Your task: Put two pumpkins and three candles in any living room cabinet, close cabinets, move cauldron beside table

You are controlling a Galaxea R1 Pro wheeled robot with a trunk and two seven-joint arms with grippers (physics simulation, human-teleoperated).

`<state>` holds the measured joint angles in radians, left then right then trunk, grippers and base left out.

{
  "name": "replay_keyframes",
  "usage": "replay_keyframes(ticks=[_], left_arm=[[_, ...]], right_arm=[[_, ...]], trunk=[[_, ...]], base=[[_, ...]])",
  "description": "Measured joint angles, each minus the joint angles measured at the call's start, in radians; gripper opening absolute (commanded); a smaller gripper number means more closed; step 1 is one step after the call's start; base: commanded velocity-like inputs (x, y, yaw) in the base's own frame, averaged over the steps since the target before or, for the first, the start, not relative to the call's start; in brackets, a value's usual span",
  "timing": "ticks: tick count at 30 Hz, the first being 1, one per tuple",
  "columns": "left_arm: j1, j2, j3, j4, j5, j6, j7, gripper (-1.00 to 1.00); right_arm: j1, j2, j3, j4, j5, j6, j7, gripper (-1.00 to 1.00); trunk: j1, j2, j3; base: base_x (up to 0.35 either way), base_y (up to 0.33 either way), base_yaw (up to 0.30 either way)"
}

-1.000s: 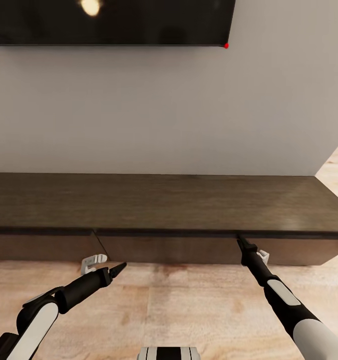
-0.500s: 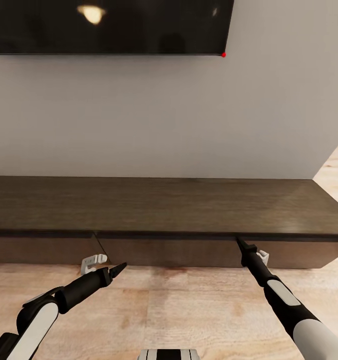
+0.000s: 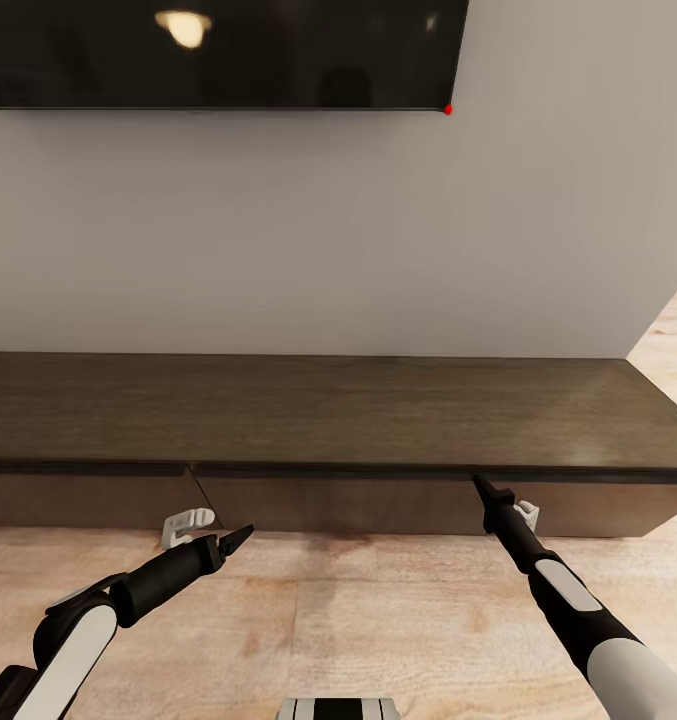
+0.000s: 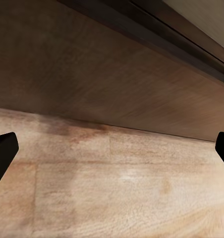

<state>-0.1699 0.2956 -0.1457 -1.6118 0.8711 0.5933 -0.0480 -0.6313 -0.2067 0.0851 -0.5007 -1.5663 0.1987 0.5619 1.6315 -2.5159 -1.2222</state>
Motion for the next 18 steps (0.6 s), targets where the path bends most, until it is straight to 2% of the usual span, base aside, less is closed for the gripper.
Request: replay_keyframes(ticks=[15, 18], left_arm=[[0.000, 0.000, 0.000, 0.000, 0.000, 0.000, 0.000, 1.00], [0.000, 0.000, 0.000, 0.000, 0.000, 0.000, 0.000, 1.00]], right_arm=[[0.000, 0.000, 0.000, -0.001, -0.001, 0.001, -0.002, -1.00], [0.000, 0.000, 0.000, -0.001, 0.000, 0.001, -0.002, -1.00]], trunk=[[0.000, 0.000, 0.000], [0.000, 0.000, 0.000]], base=[[-0.001, 0.000, 0.000], [-0.114, 0.000, 0.000]])
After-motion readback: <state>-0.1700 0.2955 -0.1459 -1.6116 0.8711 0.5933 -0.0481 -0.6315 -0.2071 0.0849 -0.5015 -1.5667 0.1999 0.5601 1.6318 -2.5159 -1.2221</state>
